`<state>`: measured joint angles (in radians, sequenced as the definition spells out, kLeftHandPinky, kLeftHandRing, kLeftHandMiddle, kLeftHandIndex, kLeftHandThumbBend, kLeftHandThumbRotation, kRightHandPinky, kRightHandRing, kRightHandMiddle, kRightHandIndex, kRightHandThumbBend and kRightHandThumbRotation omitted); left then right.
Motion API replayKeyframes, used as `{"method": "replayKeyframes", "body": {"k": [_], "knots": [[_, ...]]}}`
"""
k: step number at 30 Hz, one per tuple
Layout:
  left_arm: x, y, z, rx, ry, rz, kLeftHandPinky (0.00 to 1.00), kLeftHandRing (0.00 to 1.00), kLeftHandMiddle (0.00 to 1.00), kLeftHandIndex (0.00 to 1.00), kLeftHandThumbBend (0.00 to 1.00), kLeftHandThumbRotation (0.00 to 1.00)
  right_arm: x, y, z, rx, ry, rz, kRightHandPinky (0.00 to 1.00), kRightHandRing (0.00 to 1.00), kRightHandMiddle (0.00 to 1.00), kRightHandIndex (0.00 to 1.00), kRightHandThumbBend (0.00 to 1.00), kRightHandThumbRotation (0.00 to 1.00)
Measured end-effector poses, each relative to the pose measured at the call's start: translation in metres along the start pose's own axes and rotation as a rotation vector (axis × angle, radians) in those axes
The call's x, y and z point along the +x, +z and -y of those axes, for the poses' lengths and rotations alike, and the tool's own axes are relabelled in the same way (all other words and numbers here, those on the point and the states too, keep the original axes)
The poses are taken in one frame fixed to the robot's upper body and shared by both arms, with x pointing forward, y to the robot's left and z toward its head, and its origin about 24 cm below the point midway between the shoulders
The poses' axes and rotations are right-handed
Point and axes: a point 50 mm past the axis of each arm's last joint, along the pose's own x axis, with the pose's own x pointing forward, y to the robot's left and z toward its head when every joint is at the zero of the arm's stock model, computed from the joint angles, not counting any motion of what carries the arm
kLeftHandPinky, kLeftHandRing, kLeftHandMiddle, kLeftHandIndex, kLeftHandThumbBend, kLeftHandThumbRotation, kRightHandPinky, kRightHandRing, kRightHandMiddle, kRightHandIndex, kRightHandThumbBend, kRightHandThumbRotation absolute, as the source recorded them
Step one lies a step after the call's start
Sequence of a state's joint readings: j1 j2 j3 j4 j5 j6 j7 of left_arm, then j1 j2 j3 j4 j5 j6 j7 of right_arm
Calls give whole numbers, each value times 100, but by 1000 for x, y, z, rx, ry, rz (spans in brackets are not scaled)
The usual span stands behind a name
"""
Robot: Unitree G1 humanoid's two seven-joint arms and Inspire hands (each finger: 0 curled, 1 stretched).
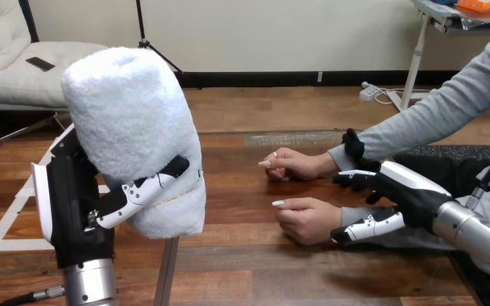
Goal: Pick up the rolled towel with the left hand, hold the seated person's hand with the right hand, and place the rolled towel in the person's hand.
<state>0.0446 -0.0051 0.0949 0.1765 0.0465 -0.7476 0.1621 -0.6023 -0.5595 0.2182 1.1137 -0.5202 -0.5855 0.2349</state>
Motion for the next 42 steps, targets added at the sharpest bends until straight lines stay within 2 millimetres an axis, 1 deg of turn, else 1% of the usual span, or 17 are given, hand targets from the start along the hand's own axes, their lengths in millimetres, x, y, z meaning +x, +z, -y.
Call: {"method": "replayKeyframes", "body": {"k": [5,12,22,31,42], "knots": [[0,0,0,2,-1,0,30,33,39,43,58,0,3,0,1,-28,11,-26,79,89,90,88,100,48],[0,0,0,2,-2,0,30,33,39,43,57,0,8,0,-1,-63,34,-63,74,87,89,88,100,44],[0,0,0,-1,-4,-1,30,34,40,43,58,0,14,2,-1,-102,47,-99,72,86,88,86,100,40],[0,0,0,-4,-8,-5,29,33,40,43,59,0,21,9,-1,-138,53,-113,72,86,87,85,100,35],[-1,-1,0,1,-11,-6,28,33,39,43,59,0,26,13,0,-173,69,-136,75,89,88,85,100,33]]}}
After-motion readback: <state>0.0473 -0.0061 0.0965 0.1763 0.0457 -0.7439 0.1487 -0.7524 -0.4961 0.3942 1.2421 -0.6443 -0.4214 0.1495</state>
